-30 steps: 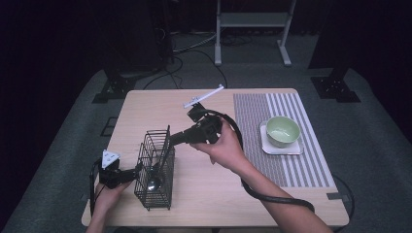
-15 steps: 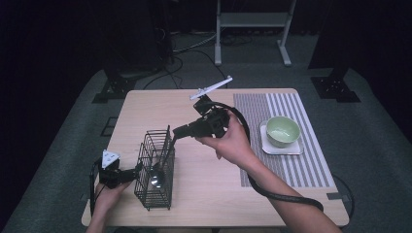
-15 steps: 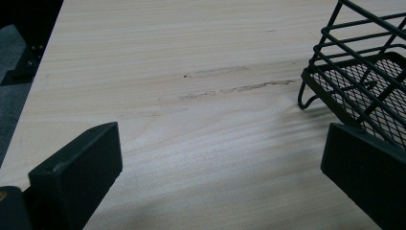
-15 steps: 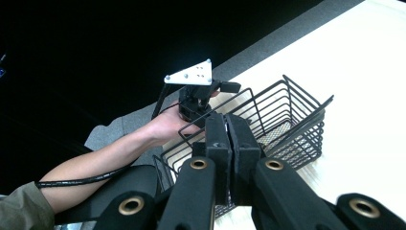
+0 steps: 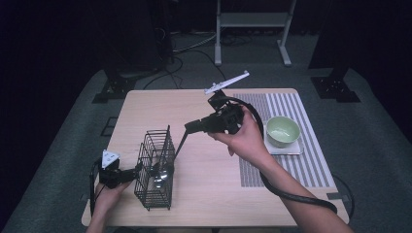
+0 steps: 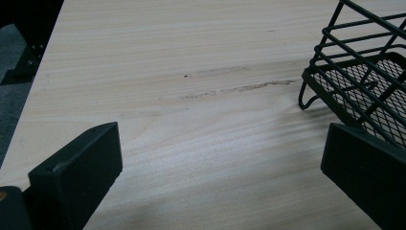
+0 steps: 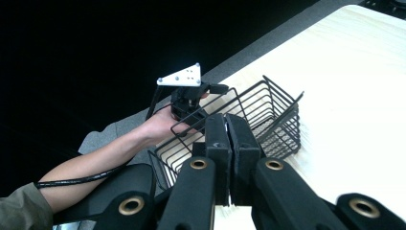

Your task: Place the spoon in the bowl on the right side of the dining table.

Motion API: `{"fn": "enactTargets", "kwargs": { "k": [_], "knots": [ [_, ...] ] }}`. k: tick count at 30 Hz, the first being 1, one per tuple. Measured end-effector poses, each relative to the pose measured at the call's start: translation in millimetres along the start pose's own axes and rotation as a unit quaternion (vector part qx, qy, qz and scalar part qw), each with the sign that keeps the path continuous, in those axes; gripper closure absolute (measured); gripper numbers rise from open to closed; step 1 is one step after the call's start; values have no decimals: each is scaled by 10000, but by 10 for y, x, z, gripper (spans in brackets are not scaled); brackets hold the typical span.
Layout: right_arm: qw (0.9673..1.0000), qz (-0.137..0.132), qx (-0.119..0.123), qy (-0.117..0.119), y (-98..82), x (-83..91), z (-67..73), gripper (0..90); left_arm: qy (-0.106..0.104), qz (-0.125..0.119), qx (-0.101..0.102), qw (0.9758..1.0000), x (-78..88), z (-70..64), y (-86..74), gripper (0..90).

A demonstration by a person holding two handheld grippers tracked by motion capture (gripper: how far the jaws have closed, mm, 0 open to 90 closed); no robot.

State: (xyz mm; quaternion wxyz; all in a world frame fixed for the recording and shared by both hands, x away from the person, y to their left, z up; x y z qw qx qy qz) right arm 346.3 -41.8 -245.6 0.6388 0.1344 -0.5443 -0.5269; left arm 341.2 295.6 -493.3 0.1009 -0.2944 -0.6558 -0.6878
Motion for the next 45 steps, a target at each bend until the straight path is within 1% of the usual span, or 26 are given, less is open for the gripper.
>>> {"fn": "enactTargets", "kwargs": {
  "k": [8, 15, 21, 30, 37, 45],
  "knots": [
    [9999, -38, -95, -52, -67, 100, -80, 885, 4, -5, 3, 10000, -1, 1, 0, 0],
    [9998, -18, -138, -106, -124, 130, -143, 885, 4, 0, 2, 10000, 0, 0, 0, 0],
    [9996, -6, -230, -168, -194, 158, -216, 885, 4, -1, 7, 10000, 1, 2, 0, 0],
    [9990, -31, -409, -175, -342, 188, -386, 885, 12, 17, -17, 10000, 1, -3, 0, 0],
    [9980, -47, -589, -238, -456, 240, -522, 885, 16, 24, -41, 10000, 0, -5, 1, 0],
    [9970, -62, -702, -314, -568, 288, -645, 885, 16, 7, -38, 10000, -1, -5, 0, 0]
  ]
}}
Point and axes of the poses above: each handheld gripper's, and its own axes: x roughly backward along the jaws, y roughly out of its top, z roughly to its left, the point moved 3 cm from there along -x, roughly forward along the jaws, and after that the axes turned 1 degree about z, right-handed, at the moved point
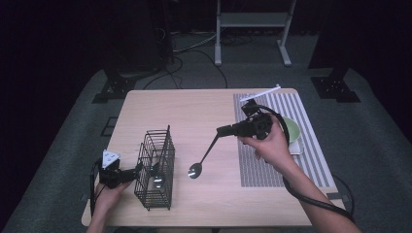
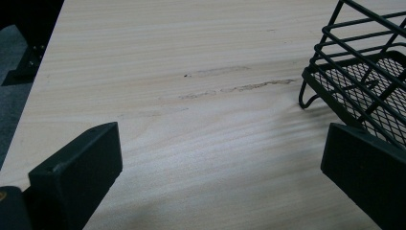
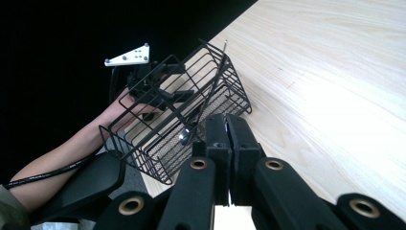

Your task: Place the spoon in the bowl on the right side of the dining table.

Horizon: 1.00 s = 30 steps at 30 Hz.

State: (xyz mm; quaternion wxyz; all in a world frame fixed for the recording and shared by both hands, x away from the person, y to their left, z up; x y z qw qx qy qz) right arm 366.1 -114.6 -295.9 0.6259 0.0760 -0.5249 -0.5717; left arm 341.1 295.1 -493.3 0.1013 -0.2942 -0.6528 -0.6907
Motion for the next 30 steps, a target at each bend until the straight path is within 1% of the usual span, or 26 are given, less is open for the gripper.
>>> {"fn": "enactTargets", "kwargs": {
  "k": [16, 30],
  "knots": [
    [9997, -52, -247, -53, -168, 55, -210, 885, 1, -4, -2, 10000, 0, -1, 0, 0],
    [9988, -104, -441, -182, -304, 155, -386, 885, 2, -8, -3, 10000, 0, -2, 0, 0]
  ]
}}
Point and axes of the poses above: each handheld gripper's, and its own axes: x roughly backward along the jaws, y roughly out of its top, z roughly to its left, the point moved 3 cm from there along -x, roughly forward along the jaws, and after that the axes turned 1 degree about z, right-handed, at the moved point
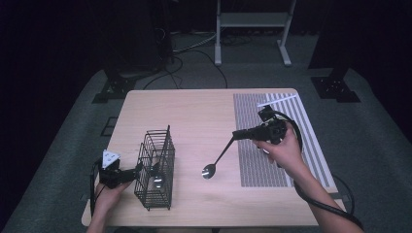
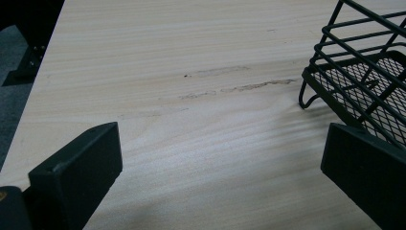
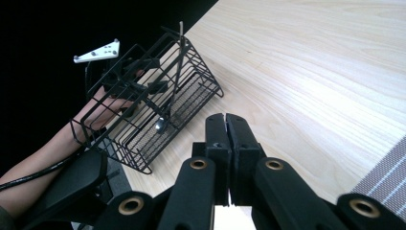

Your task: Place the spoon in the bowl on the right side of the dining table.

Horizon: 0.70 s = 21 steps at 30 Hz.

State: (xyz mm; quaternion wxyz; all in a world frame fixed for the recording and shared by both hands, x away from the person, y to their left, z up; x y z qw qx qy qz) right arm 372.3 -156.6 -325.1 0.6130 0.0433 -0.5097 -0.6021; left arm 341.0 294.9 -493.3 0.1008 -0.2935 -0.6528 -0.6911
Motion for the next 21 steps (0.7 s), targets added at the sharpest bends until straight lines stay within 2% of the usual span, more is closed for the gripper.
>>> {"fn": "enactTargets", "kwargs": {
  "k": [21],
  "knots": [
    [9992, -95, -321, -222, -154, 161, -284, 885, 10, 6, -3, 10000, -1, -1, 0, 0]
  ]
}}
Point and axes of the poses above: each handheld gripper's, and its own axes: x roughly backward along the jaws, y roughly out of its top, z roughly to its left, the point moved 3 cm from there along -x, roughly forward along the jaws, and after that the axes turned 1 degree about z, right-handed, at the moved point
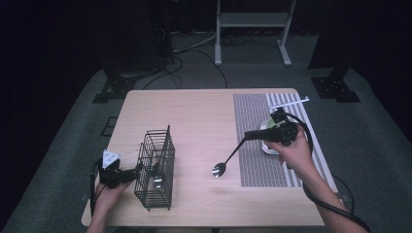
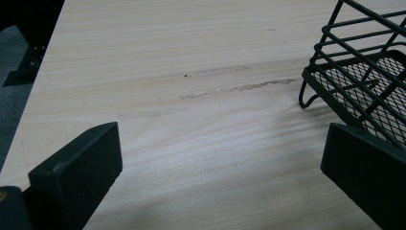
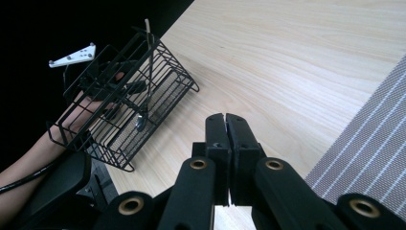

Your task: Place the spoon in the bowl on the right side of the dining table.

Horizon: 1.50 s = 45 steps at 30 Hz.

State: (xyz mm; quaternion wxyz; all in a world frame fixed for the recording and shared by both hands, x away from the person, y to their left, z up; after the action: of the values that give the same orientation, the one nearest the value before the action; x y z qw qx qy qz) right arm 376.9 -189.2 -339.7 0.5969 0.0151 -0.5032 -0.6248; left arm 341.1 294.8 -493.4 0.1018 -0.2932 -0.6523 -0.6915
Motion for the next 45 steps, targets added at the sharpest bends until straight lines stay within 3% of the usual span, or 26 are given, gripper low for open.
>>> {"fn": "enactTargets", "kwargs": {
  "k": [45],
  "knots": [
    [9972, -307, -490, -469, -140, 354, -473, 884, 11, 4, -3, 10000, 0, 4, 0, 0]
  ]
}}
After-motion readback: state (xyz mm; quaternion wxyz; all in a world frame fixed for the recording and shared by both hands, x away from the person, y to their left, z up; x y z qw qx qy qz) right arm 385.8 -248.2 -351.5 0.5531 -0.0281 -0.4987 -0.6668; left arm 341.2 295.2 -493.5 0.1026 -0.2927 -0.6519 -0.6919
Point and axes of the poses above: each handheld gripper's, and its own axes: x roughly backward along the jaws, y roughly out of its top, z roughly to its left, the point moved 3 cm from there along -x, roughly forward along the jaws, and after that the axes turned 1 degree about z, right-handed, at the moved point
